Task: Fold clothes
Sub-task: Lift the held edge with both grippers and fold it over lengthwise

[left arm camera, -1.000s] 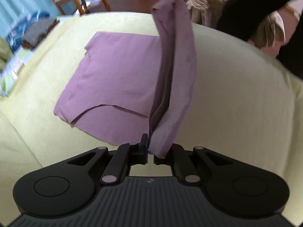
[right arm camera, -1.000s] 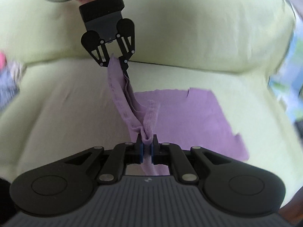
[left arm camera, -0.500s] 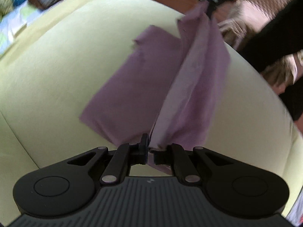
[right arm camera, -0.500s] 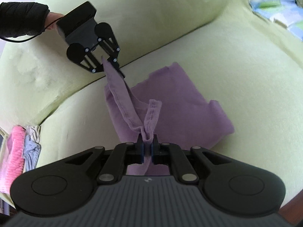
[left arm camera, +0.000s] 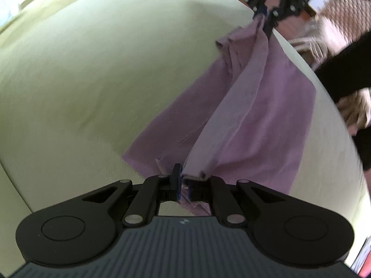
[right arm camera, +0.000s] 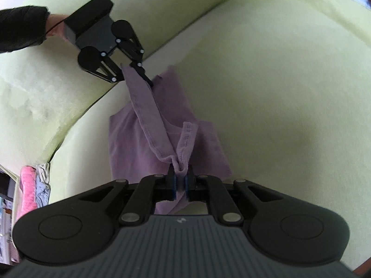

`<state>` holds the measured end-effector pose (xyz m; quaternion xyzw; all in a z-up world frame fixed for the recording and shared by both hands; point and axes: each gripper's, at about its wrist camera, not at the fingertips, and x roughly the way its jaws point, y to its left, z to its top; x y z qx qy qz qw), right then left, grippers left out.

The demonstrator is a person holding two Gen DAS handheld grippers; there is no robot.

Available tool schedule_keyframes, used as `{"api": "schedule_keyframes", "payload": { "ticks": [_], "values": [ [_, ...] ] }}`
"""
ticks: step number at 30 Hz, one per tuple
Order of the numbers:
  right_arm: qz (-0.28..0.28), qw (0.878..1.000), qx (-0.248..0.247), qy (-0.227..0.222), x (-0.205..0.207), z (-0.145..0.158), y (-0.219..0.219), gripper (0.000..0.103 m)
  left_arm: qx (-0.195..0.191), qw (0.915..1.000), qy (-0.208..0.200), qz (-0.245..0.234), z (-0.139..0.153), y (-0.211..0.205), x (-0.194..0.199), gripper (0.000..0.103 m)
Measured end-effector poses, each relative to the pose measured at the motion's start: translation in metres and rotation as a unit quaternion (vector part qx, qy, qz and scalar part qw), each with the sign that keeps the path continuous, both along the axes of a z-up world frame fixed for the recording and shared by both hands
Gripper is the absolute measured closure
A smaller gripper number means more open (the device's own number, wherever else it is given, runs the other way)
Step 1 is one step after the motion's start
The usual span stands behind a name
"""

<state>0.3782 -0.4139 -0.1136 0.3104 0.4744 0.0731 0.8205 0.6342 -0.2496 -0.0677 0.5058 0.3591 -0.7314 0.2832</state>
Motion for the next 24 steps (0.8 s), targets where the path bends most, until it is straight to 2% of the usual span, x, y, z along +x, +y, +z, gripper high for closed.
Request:
{"api": "schedule_keyframes", "payload": {
  "ticks": [3, 10, 14, 16, 17, 21, 24],
  "values": [
    [-0.021, 1.0, 0.016, 0.005, -0.008, -0.005, -0.005, 0.088, 0.007, 0.9987, 0.018, 0.047, -0.003, 0.0, 0.01, 0.096],
    [-0.061, 0.998, 0.035, 0.011, -0.026, -0.006, -0.006, 0.08, 0.008, 0.9926, 0.042, 0.114, -0.008, 0.003, 0.022, 0.096],
    [-0.082, 0.996, 0.037, 0.014, -0.029, -0.008, -0.004, 0.079, 0.016, 0.9836, 0.065, 0.168, -0.011, 0.003, 0.032, 0.095],
    [-0.093, 0.995, 0.034, 0.021, -0.03, -0.009, -0.002, 0.085, 0.014, 0.9823, 0.065, 0.175, -0.011, 0.005, 0.033, 0.098],
    [-0.096, 0.995, 0.032, 0.024, -0.029, -0.009, 0.0, 0.094, 0.011, 0.982, 0.063, 0.178, -0.01, 0.007, 0.033, 0.1],
    [-0.09, 0.995, 0.02, 0.022, -0.024, -0.002, 0.01, 0.098, -0.002, 0.9817, 0.054, 0.183, -0.003, 0.015, 0.031, 0.101],
    [-0.076, 0.997, 0.02, -0.001, -0.022, 0.01, 0.011, 0.098, -0.007, 0.9791, 0.052, 0.196, -0.003, 0.02, 0.029, 0.101]
  ]
}}
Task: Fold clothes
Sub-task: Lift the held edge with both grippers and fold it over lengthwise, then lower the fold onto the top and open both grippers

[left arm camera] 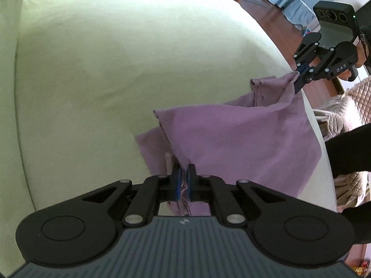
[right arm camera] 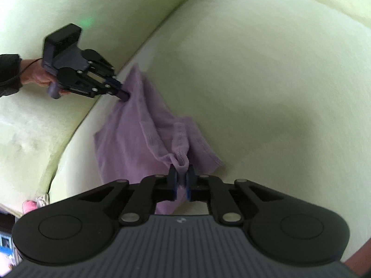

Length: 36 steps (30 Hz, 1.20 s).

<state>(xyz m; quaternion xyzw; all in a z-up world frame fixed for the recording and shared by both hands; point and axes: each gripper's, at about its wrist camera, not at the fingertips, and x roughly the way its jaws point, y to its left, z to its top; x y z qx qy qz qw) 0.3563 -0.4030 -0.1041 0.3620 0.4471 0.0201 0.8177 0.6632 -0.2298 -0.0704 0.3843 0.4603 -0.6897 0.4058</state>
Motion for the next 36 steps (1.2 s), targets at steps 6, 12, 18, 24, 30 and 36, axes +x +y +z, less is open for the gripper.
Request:
{"api": "schedule_keyframes", "payload": {
  "ticks": [6, 12, 18, 24, 30, 36],
  "values": [
    [0.01, 1.0, 0.005, -0.019, -0.002, 0.0, -0.009, 0.098, -0.001, 0.9998, 0.001, 0.019, -0.002, 0.004, -0.001, 0.101],
    [0.002, 1.0, 0.013, 0.026, -0.003, -0.019, -0.014, 0.091, 0.007, 0.999, 0.002, 0.043, -0.005, -0.002, 0.001, 0.099],
    [-0.044, 0.999, -0.002, 0.027, -0.02, -0.012, -0.02, 0.086, 0.003, 0.9969, -0.002, 0.079, -0.007, -0.003, 0.003, 0.09],
    [-0.021, 0.996, -0.08, -0.011, -0.012, 0.002, -0.005, 0.085, -0.028, 0.9947, -0.022, 0.097, -0.005, -0.003, -0.005, 0.088],
    [0.071, 0.988, -0.132, -0.041, 0.018, 0.005, 0.024, 0.083, -0.031, 0.9953, -0.022, 0.089, -0.012, -0.01, -0.013, 0.076],
    [0.064, 0.993, -0.096, -0.03, 0.045, -0.008, 0.029, 0.081, -0.038, 0.9939, -0.02, 0.102, -0.015, -0.009, -0.011, 0.098]
  ]
}}
